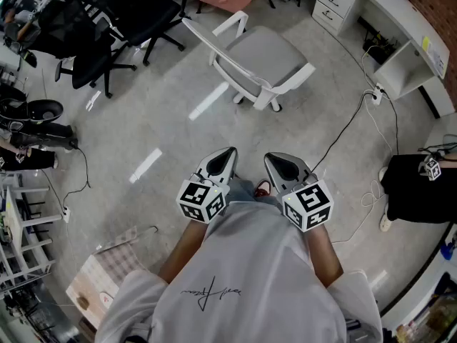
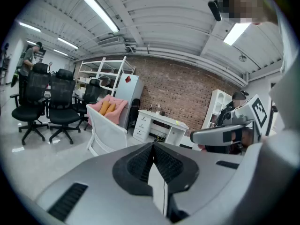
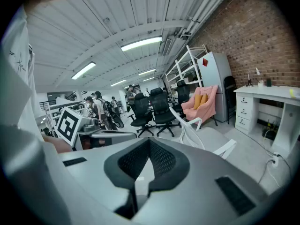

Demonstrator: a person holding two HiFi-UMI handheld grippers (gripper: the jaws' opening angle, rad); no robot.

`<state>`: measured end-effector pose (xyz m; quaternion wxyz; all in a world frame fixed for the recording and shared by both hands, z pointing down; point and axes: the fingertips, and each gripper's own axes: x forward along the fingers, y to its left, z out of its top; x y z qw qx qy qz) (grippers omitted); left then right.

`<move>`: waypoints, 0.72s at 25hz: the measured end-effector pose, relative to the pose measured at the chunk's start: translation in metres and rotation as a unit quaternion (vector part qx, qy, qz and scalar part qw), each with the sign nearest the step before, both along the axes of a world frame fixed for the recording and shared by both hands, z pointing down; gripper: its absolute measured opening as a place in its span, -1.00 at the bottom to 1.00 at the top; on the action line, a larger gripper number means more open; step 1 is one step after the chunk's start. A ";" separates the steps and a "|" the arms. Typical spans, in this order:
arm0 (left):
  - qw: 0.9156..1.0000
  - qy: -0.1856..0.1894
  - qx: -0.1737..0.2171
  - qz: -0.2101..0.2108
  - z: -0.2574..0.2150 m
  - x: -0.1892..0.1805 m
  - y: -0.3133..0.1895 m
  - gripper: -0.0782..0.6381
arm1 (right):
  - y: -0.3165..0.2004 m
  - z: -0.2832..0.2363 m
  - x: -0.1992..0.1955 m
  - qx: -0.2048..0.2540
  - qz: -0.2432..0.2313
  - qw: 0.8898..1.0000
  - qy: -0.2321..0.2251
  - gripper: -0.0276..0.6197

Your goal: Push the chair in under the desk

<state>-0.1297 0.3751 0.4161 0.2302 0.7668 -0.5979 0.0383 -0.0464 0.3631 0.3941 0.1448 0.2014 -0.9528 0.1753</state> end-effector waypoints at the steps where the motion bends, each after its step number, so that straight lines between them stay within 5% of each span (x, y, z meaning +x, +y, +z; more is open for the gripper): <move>1: 1.000 -0.003 0.007 0.002 -0.006 0.002 -0.003 -0.77 | -0.001 -0.002 -0.002 0.001 0.002 1.000 0.001 -0.84; 9: 1.000 0.015 0.014 0.019 -0.024 0.034 -0.009 -0.77 | 0.007 -0.011 0.003 0.009 0.001 1.000 -0.012 -0.84; 18: 1.000 -0.008 0.001 0.016 -0.031 0.039 0.010 -0.77 | 0.016 0.000 -0.005 -0.017 -0.005 1.000 -0.008 -0.84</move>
